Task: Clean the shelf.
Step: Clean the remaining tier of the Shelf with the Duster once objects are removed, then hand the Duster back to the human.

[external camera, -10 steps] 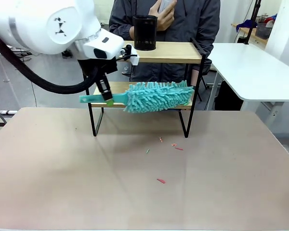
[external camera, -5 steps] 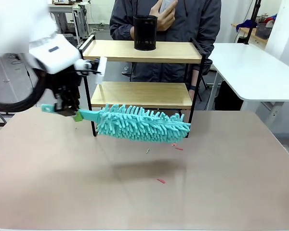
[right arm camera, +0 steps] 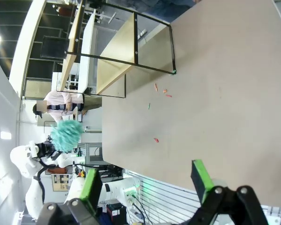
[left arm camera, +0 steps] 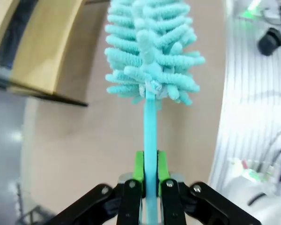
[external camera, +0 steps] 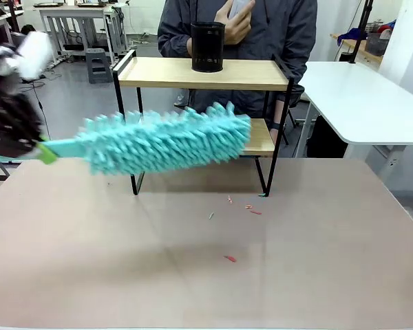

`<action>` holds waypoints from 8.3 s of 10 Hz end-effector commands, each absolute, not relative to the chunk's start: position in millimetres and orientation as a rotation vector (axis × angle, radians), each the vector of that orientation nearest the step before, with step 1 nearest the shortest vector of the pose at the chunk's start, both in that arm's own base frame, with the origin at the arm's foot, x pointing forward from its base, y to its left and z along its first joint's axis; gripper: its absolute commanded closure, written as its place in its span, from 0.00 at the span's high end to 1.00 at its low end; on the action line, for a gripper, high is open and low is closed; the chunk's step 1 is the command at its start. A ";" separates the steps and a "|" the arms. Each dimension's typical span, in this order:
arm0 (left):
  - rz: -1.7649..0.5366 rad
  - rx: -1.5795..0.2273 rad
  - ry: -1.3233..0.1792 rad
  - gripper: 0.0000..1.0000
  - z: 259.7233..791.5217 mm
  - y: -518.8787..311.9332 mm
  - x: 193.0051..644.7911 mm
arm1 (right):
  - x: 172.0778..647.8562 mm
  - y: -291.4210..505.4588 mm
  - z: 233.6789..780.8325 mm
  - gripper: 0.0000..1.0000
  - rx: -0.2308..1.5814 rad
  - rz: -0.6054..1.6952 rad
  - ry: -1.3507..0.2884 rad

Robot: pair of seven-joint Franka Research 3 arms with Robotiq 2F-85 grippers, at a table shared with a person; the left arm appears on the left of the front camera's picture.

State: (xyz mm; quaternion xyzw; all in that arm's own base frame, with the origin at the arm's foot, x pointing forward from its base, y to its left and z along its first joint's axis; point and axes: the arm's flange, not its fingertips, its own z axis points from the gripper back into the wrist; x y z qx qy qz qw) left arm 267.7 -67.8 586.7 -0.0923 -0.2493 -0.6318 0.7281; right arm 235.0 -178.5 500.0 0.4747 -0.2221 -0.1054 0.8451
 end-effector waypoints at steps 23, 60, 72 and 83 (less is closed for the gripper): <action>-0.413 -0.517 -0.538 0.12 529.1 181.1 234.8 | 234.9 -178.3 500.1 1.00 1.001 -0.222 -0.468; -1.450 -0.926 0.126 0.12 612.1 -171.5 348.5 | 320.8 242.7 600.7 0.00 0.969 1.037 0.249; -0.684 -0.948 -0.666 1.00 622.0 65.5 342.0 | 301.8 107.2 627.3 0.00 1.086 0.731 -0.047; -0.285 -1.112 -0.867 1.00 528.0 78.4 415.8 | 337.8 -88.0 458.7 0.00 1.498 -0.468 -0.335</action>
